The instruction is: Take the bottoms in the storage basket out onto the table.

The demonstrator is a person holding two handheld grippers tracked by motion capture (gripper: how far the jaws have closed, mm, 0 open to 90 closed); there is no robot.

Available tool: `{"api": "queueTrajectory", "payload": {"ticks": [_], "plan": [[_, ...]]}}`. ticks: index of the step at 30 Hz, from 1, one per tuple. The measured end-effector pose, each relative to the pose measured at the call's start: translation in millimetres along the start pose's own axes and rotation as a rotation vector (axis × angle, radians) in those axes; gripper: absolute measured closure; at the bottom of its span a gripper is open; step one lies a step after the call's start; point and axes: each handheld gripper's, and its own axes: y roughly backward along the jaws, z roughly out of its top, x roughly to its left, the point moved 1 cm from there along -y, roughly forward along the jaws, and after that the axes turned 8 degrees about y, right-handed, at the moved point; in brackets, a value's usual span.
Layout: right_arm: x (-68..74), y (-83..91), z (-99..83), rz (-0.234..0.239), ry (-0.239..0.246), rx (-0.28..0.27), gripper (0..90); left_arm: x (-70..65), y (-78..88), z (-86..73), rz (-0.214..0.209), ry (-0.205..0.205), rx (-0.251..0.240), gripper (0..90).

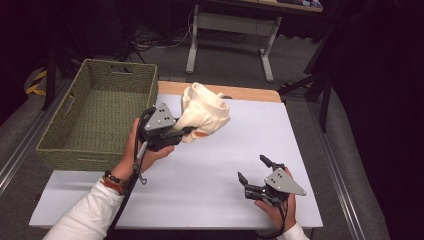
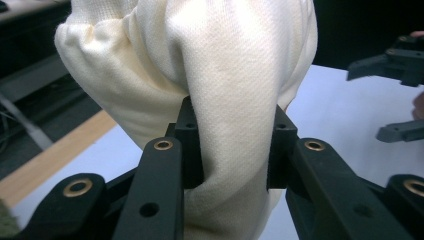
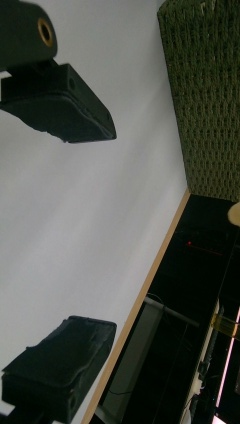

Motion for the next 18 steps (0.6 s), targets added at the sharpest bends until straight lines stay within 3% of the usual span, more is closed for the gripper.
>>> {"api": "queueTrajectory", "payload": {"ticks": [2, 13, 18], "plan": [[0.3, -0.1, 0.0, -0.001, 0.002, 0.000, 12.4, -7.2, -9.9, -6.8, -0.033, 0.011, 0.009, 68.8], [1.0, -1.6, -1.3, -0.001, 0.009, 0.012, 12.5, -26.8, -50.5, -33.7, -0.108, 0.005, 0.085, 68.8], [0.3, -2.0, -2.2, -0.001, 0.004, 0.017, 12.7, -36.6, -69.2, -51.1, -0.159, 0.039, 0.100, 68.8]]}}
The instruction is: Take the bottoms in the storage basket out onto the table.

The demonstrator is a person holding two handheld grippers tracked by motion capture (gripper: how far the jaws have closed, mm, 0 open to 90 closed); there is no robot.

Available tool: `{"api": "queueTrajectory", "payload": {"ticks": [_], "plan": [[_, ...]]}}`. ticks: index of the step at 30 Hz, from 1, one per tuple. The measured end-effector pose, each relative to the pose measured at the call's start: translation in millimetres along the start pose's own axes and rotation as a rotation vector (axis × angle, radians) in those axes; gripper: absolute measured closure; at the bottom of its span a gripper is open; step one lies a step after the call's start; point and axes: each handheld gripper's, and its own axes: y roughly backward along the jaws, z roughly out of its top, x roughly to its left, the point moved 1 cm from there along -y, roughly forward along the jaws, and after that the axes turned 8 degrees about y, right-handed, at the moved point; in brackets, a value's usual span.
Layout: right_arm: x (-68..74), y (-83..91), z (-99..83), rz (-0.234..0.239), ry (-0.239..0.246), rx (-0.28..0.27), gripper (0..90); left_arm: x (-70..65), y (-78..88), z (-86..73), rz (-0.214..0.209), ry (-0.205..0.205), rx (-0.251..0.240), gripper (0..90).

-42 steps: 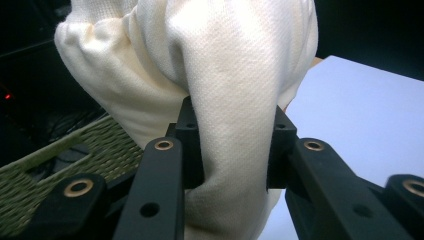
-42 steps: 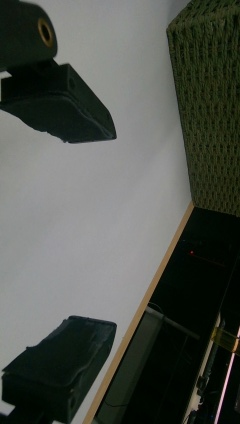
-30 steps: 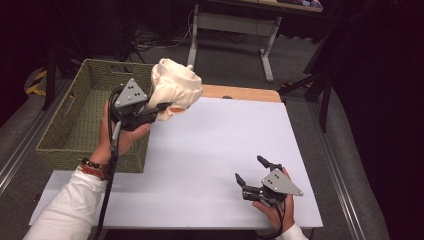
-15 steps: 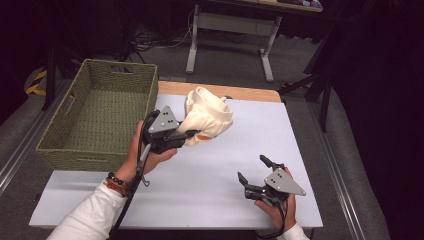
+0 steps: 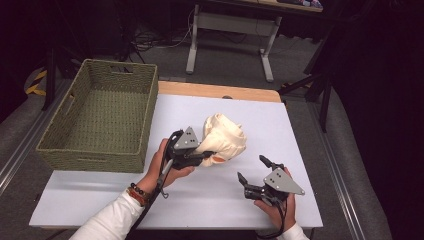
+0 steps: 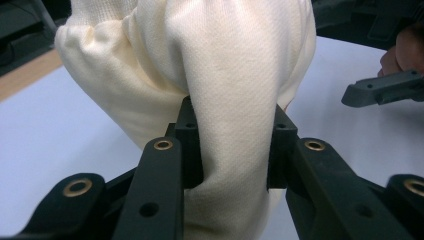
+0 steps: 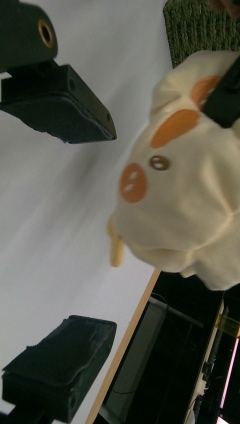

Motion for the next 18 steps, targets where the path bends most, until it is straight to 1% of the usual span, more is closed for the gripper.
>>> {"api": "queueTrajectory", "payload": {"ticks": [2, 3, 5, 7, 8, 11, 13, 14, 17, 18], "plan": [[0.7, -0.5, 0.0, 0.004, 0.001, 0.000, 12.8, -2.4, -6.1, -4.3, -0.017, 0.010, 0.006, 68.7], [0.9, -0.8, -0.1, 0.005, 0.003, 0.002, 12.7, -5.3, -12.8, -8.5, -0.023, 0.013, 0.013, 68.7], [1.3, -1.1, -0.4, 0.006, 0.004, 0.005, 12.8, -6.6, -15.1, -9.8, -0.024, 0.011, 0.018, 68.6], [1.9, -2.3, -0.9, 0.011, 0.004, 0.009, 12.8, -9.0, -21.9, -13.8, -0.034, 0.011, 0.029, 68.5], [2.3, -2.5, -1.0, 0.013, 0.006, 0.012, 12.8, -9.7, -26.2, -17.0, -0.040, 0.019, 0.036, 68.4], [3.0, -2.7, -1.1, 0.016, 0.007, 0.013, 12.8, -10.4, -30.4, -20.5, -0.030, 0.027, 0.041, 68.1], [3.7, -3.1, -1.4, 0.022, 0.005, 0.014, 13.1, -9.5, -35.3, -26.3, -0.021, 0.032, 0.056, 67.7], [3.9, -3.4, -1.5, 0.021, 0.007, 0.015, 13.1, -9.0, -36.6, -28.9, -0.025, 0.037, 0.059, 67.7], [4.5, -3.8, -1.5, 0.024, 0.008, 0.018, 13.2, -8.2, -36.5, -31.3, -0.027, 0.037, 0.057, 67.0], [4.9, -4.0, -1.4, 0.025, 0.008, 0.018, 13.2, -7.2, -35.9, -32.7, -0.014, 0.049, 0.052, 66.5]]}}
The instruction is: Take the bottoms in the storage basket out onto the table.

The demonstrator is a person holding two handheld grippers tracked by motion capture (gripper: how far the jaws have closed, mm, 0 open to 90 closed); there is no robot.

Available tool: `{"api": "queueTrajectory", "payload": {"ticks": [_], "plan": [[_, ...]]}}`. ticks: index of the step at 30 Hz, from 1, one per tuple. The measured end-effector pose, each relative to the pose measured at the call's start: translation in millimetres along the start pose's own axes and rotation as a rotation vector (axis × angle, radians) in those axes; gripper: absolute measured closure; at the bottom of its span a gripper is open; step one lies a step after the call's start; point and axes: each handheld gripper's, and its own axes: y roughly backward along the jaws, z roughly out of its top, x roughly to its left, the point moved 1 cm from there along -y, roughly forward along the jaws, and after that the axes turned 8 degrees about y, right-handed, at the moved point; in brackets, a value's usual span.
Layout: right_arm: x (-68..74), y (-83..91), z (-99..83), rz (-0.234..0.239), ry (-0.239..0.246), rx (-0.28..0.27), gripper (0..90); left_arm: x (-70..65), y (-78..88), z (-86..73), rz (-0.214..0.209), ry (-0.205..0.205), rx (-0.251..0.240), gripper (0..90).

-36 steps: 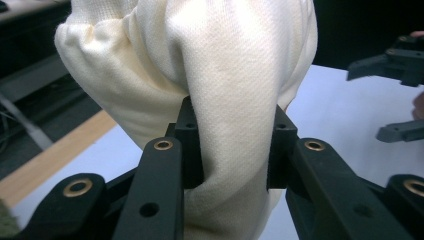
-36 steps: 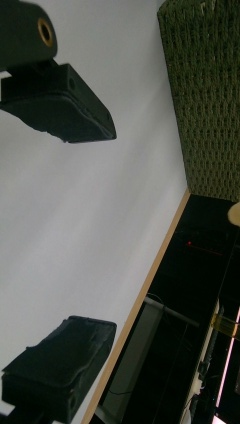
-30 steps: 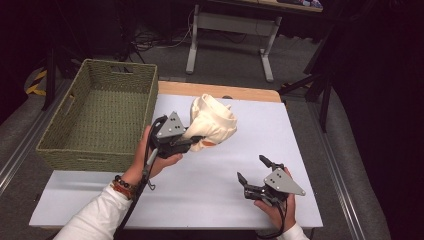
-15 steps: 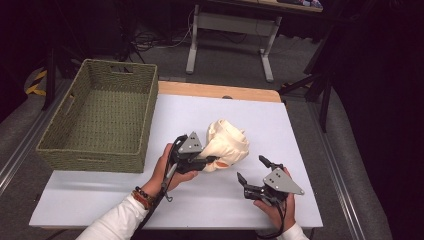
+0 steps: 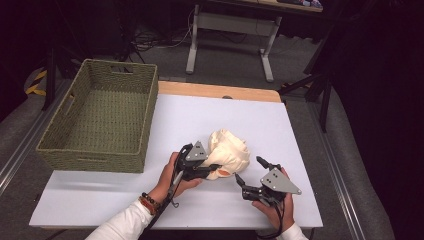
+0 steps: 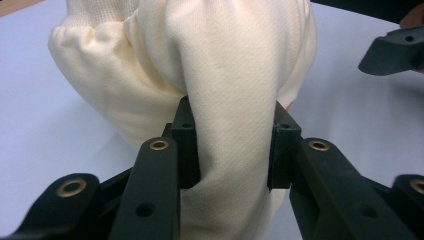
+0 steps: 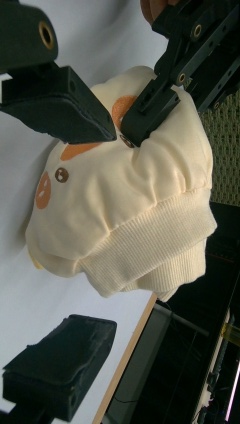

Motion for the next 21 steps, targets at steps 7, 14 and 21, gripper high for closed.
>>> {"api": "queueTrajectory", "payload": {"ticks": [7, 14, 21], "plan": [[1.3, -0.4, 0.4, 0.003, 0.008, 0.004, 13.3, 2.0, 1.6, -3.0, 0.036, 0.001, -0.001, 57.6], [0.4, 0.1, 0.5, 0.001, 0.007, 0.001, 13.3, 3.0, 12.4, -3.3, 0.097, -0.014, -0.013, 45.0], [0.7, 0.2, 0.9, 0.001, 0.004, 0.000, 13.3, 0.7, 36.2, 0.2, 0.156, -0.060, -0.072, 42.0]]}}
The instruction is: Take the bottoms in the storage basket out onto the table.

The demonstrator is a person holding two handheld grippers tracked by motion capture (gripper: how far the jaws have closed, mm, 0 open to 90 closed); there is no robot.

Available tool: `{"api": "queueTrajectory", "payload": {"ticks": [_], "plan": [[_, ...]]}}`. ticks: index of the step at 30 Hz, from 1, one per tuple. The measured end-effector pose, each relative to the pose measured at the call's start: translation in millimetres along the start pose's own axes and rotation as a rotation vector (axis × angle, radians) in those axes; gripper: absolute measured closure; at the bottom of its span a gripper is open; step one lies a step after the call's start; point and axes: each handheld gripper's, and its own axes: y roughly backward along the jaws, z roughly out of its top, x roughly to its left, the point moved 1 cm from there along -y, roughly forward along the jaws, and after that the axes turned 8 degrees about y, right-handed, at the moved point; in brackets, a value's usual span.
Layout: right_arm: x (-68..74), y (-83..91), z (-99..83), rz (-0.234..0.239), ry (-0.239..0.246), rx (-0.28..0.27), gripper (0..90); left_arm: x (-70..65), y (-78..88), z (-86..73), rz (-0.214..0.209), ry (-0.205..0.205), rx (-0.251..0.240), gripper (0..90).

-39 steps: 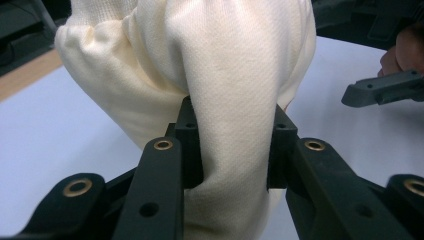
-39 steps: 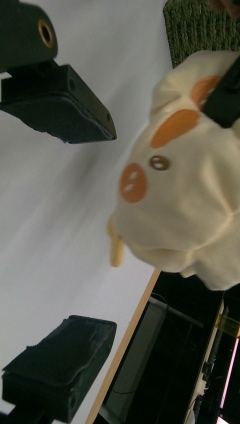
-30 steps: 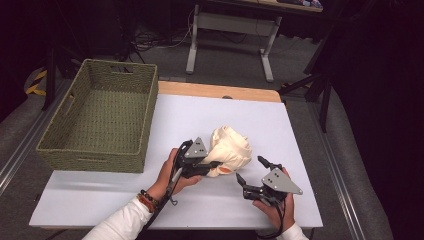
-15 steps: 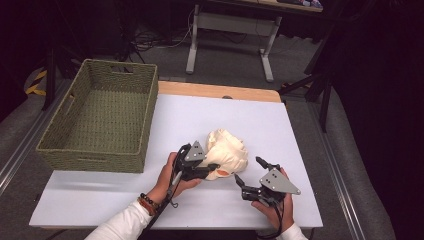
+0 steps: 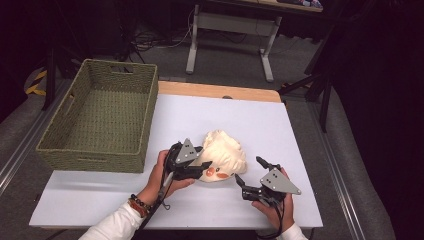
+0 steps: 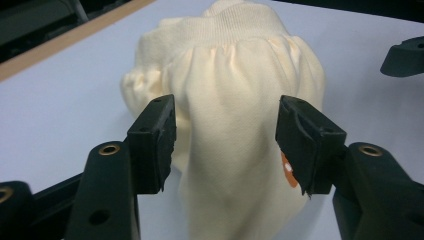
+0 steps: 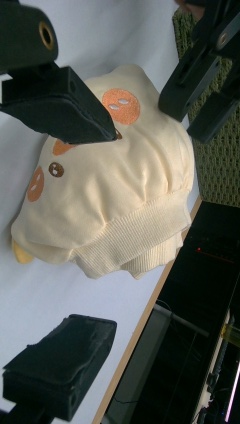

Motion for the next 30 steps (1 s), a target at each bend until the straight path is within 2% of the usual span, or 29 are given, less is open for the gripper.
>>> {"api": "queueTrajectory", "payload": {"ticks": [3, 5, 12, 19, 20, 23, 27, 30], "plan": [[0.1, -0.1, 0.1, 0.000, -0.001, 0.000, 13.3, 0.4, 4.7, -0.6, 0.001, -0.009, -0.002, 41.9], [-0.2, -0.2, 0.3, 0.003, -0.005, 0.001, 13.5, 1.2, 10.2, -2.8, 0.022, -0.038, 0.002, 41.3], [-0.4, -0.5, -0.1, 0.006, -0.006, 0.005, 13.2, 5.3, 19.9, -8.7, 0.049, -0.078, 0.007, 37.4], [-1.7, 0.0, -0.5, 0.006, -0.009, 0.008, 13.0, 2.6, 27.4, -15.4, 0.064, -0.134, 0.021, 31.6], [-2.0, -0.2, -0.6, 0.011, -0.012, 0.008, 13.2, 1.4, 30.6, -17.7, 0.072, -0.157, 0.026, 30.4], [-2.0, -0.1, -0.6, 0.012, -0.014, 0.008, 13.4, -0.1, 35.6, -22.8, 0.085, -0.184, 0.033, 29.3], [-1.8, -0.9, -0.9, 0.022, -0.017, 0.010, 13.0, -1.2, 41.8, -30.1, 0.099, -0.208, 0.033, 26.2], [-1.7, -1.9, -1.2, 0.027, -0.015, 0.015, 12.8, -0.4, 45.7, -35.4, 0.098, -0.207, 0.026, 23.2]]}}
